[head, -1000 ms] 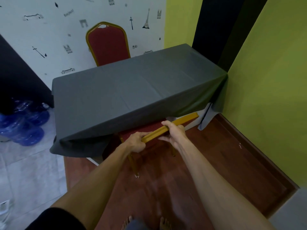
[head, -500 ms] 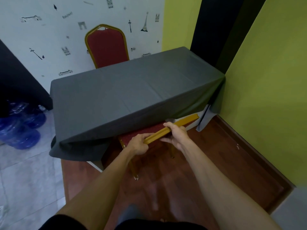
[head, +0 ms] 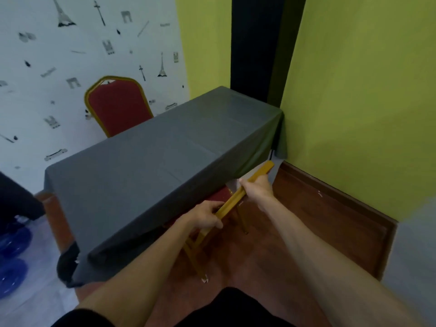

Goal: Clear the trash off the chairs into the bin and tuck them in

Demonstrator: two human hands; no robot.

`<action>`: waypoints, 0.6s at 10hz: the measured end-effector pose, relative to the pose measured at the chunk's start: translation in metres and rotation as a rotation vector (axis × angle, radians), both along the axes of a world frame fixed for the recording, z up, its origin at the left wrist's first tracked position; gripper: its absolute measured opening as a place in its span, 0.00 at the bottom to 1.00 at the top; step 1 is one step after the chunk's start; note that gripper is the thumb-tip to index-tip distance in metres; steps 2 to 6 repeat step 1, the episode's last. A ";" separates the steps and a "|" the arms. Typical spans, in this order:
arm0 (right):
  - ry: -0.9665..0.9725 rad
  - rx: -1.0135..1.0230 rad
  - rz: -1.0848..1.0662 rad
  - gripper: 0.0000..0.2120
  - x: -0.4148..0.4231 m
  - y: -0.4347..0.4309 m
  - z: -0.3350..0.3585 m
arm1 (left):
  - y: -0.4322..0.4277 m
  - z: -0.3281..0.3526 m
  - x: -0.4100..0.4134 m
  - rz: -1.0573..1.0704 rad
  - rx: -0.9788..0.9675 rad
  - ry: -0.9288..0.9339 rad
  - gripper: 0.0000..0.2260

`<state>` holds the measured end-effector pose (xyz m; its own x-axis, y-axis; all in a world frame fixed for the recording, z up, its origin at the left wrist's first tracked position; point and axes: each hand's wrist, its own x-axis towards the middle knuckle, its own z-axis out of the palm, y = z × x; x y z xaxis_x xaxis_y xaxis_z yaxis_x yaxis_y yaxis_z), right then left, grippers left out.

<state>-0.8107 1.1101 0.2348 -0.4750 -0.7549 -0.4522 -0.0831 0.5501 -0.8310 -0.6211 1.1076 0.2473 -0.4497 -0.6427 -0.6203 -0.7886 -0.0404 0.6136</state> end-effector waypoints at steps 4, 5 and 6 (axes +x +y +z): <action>0.294 0.079 0.093 0.37 0.011 -0.005 0.030 | -0.016 0.024 0.012 -0.081 0.033 0.054 0.32; 0.294 0.079 0.093 0.37 0.011 -0.005 0.030 | -0.016 0.024 0.012 -0.081 0.033 0.054 0.32; 0.294 0.079 0.093 0.37 0.011 -0.005 0.030 | -0.016 0.024 0.012 -0.081 0.033 0.054 0.32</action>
